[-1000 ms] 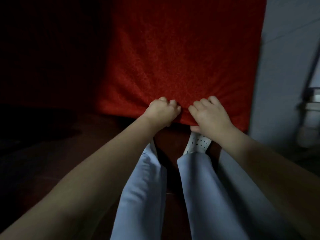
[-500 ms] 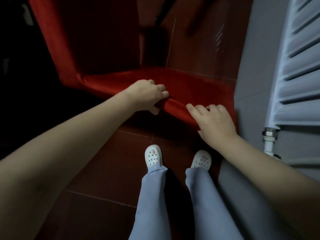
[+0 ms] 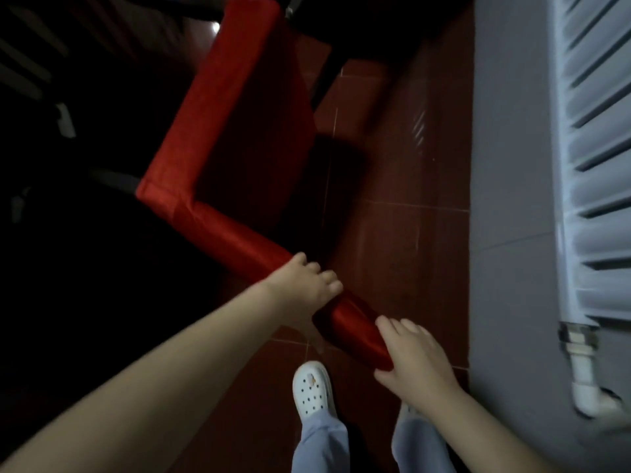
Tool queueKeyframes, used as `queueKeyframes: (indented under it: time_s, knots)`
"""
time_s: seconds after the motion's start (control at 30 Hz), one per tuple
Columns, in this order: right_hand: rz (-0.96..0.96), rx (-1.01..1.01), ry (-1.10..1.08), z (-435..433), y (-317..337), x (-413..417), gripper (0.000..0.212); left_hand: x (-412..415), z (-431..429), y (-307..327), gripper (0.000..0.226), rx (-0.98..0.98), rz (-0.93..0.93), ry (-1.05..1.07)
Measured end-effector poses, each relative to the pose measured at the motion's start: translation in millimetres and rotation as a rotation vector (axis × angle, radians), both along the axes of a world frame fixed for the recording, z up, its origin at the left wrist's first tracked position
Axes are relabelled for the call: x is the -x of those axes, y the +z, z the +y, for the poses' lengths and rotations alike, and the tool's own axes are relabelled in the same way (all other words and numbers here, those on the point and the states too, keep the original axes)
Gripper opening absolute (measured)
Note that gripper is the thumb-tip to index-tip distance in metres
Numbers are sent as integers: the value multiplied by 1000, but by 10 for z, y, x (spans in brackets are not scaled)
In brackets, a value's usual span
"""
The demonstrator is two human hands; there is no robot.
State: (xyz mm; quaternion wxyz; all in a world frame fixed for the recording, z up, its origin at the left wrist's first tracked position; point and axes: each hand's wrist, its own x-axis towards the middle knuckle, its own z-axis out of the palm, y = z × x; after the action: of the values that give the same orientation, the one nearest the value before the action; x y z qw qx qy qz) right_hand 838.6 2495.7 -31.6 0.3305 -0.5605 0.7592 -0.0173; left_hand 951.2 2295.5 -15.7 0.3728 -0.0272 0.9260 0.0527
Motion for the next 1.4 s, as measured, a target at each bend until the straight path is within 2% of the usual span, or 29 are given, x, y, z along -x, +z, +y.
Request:
queueKeyframes:
  time_s: [0.1,0.17,0.4,0.67,0.83,0.93,1.03,1.1,1.27,1.4]
  knots:
    - [39,-26,-39,62,-30,176,66,216,104,-80,74,17,41,31]
    - [44,-43,-22,108,-4,257,68,331,144,-52,69,-26,28,116]
    - [93,-7,39,287,210,286,74,345,279,100,78,-19,13,137]
    - [181,1,156,330,779,467,67,381,401,498,78,-50,26,184]
    - [321,199,-51,596,1092,431,77,361,283,744,73,-113,19,251]
    - [257,168,-191,853,1229,412,88,308,236,854,74,-117,1,263]
    - [116,114,-189,911,1339,453,77,272,230,916,77,-124,-25,272]
    - [87,103,-170,856,1418,450,67,256,224,962,76,-130,-38,287]
    - [84,243,-213,639,1732,554,62,304,54,1267,63,-131,-10,363]
    - [130,371,-161,347,2130,705,57,333,-153,1641,57,-113,11,429]
